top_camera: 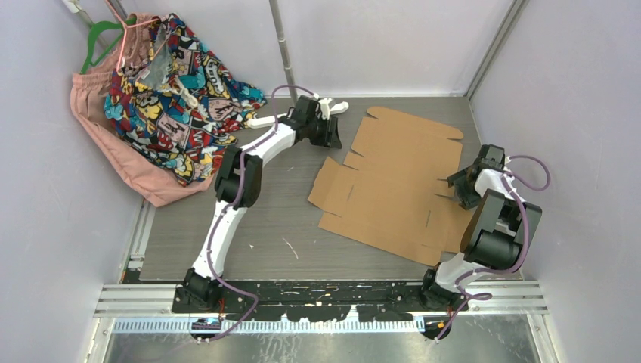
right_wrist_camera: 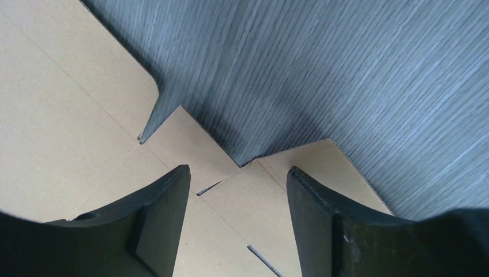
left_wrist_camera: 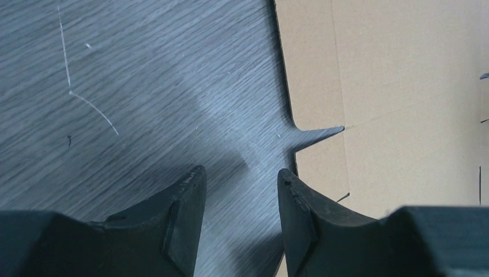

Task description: Fold the paper box

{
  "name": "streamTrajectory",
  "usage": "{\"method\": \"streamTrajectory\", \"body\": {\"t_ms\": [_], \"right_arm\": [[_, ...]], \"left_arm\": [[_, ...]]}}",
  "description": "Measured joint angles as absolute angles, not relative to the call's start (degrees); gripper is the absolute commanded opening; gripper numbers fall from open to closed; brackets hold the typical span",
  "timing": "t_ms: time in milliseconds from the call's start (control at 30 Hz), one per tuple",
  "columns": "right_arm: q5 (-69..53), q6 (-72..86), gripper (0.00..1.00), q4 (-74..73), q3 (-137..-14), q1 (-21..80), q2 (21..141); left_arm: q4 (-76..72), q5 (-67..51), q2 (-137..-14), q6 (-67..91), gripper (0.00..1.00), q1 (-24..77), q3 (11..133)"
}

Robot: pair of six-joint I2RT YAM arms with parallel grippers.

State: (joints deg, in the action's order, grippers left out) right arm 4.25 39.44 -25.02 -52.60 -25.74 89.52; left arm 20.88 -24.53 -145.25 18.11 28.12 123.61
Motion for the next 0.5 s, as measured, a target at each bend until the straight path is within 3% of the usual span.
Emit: {"method": "streamTrajectory", "body": {"t_ms": [500], "right_arm": [[2.90,39.64,0.61,-22.61,-51.53,-25.15,90.06]], "left_arm": [[17.96,-27.90,-147.41,19.05,0.47,30.74,125.25]]}}
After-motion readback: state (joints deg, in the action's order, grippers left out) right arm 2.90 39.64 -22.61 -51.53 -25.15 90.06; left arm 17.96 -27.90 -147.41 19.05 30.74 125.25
